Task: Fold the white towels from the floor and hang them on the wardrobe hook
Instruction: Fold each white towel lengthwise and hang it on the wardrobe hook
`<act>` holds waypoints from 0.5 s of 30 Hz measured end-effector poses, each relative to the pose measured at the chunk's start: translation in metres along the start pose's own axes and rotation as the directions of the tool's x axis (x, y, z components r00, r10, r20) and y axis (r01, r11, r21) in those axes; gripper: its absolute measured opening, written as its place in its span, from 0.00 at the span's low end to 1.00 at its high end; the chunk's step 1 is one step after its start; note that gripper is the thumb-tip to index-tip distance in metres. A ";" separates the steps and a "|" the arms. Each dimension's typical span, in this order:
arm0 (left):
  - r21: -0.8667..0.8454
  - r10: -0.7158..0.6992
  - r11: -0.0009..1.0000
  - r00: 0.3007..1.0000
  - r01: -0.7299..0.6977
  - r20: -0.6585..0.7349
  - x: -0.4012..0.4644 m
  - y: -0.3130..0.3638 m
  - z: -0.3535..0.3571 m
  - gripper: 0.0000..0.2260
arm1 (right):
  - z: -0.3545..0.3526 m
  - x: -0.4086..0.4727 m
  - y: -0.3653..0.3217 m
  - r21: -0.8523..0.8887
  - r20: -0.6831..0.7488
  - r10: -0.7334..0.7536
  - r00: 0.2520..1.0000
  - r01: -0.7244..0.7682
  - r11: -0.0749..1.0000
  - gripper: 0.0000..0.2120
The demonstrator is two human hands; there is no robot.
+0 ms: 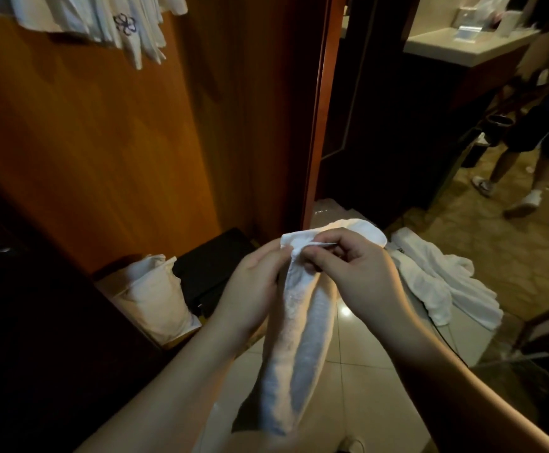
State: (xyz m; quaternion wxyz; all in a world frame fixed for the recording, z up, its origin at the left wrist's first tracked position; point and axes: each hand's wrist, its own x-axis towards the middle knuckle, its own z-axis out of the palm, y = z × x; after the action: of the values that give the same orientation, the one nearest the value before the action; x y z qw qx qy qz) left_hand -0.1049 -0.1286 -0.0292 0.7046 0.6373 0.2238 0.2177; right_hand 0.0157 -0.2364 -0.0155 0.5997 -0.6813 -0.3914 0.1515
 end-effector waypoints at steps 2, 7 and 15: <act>0.008 -0.007 1.000 1.000 0.007 -0.004 0.000 0.001 0.000 0.12 | 0.003 -0.002 -0.003 0.022 0.005 0.003 1.000 -0.003 1.000 0.05; -0.032 0.010 0.999 0.998 -0.008 0.055 0.001 0.003 -0.001 0.13 | 0.007 -0.003 -0.007 -0.020 -0.023 0.002 1.000 -0.002 1.000 0.04; 0.122 0.047 0.990 0.989 -0.065 0.142 -0.001 0.002 -0.004 0.18 | 0.012 -0.002 -0.005 -0.044 -0.054 0.017 0.998 -0.020 0.999 0.06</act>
State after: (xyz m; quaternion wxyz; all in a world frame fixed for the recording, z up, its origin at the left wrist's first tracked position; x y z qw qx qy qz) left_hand -0.1084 -0.1256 -0.0272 0.6702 0.7004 0.1694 0.1779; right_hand 0.0046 -0.2296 -0.0143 0.5932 -0.7018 -0.3723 0.1300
